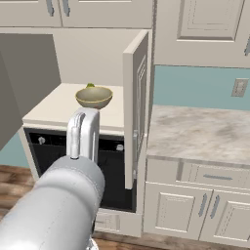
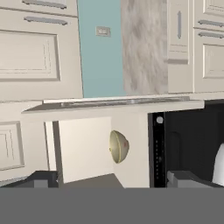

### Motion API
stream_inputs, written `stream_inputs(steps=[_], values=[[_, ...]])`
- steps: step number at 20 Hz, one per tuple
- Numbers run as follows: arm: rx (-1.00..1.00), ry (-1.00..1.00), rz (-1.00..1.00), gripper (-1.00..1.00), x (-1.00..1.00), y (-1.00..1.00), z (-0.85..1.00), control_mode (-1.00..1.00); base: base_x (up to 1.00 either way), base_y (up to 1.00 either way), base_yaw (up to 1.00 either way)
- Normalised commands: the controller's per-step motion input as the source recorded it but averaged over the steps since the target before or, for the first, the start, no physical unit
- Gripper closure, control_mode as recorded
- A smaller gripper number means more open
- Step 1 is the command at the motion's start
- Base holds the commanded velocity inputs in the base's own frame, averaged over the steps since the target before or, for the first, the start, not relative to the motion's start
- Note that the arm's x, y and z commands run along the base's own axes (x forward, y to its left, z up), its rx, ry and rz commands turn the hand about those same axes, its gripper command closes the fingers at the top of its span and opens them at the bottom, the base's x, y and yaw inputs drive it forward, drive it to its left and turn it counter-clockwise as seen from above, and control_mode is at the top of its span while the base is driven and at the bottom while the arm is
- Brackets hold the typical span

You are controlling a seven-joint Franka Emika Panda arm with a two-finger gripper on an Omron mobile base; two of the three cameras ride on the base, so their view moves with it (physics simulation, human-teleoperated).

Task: Pick the mug and place it in the sink. Pick the bowl and place it in the open cabinet and then close the cabinet.

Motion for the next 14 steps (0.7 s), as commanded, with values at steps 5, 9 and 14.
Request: stream_inputs(steps=[5,9,14], values=[[0.1,0.0,0.01,-1.0,0.25,-0.61,-0.03,-1.0,0.0,0.0,0.0],[0.09,0.0,0.0,-1.0,0.43,-0.33,-0.19,-1.0,0.0,0.0,0.0],[0.06,0.0,0.0,-1.0,0.59,-0.03,-0.65,-1.0,0.0,0.0,0.0]])
